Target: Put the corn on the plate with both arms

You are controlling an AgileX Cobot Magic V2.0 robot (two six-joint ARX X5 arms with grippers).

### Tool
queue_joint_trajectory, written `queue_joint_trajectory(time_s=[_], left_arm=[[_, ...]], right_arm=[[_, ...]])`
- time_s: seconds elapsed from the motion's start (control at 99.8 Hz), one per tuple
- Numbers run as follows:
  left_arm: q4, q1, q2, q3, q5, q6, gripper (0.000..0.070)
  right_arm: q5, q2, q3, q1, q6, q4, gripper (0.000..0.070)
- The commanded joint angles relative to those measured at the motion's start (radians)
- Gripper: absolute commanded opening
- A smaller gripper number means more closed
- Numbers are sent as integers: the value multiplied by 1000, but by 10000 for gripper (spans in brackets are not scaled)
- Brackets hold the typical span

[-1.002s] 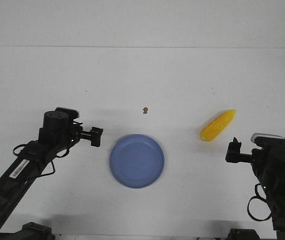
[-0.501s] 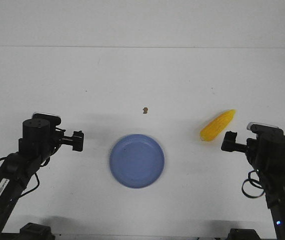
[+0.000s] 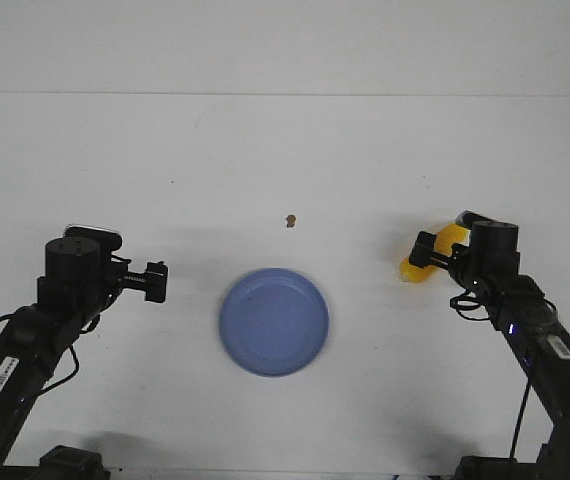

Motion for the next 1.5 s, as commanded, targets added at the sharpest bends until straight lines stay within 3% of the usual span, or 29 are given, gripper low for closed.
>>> queue_joint_trajectory(time_s=[0.0,0.13,0.2,0.24,0.341,0.391,0.691,0.912,1.022,1.212,1.332,1.423,1.433,1.493], left_arm=[[8,0,12,10,-2,5,700],[9,0,12,10,-2,5,700],[9,0,12,10,-3,4,700],[9,0,12,10,-2,4,700],[9,0,12,10,-3,5,700],[9,0,12,10,-2,5,700],[8,0,12,10,-2,4,700],[8,0,12,10,-3,2,700],[8,0,12,10,-3,2,700],[8,0,12,10,-3,0,700],[8,0,12,10,-2,-2,700],[8,0,12,10,-2,-2,700],[7,0,12,10,-2,-2,700],[6,0,12,10,-2,-2,700]], right_arm=[[-3,49,16,-1,43,24,679],[-6,108,16,-1,42,49,676],[-6,121,16,-1,42,55,631],[-6,122,16,0,40,55,553],[-11,122,16,2,37,64,254],[-34,121,16,2,33,66,191],[-194,24,18,36,12,53,191],[-229,-151,18,217,2,-32,192],[-212,-170,17,359,-16,-89,193],[-40,-121,17,596,-21,-97,206],[11,-58,17,702,-18,-62,226],[12,-2,17,752,-10,-42,300],[15,27,17,770,-10,-34,371],[16,53,17,784,-8,-30,472]])
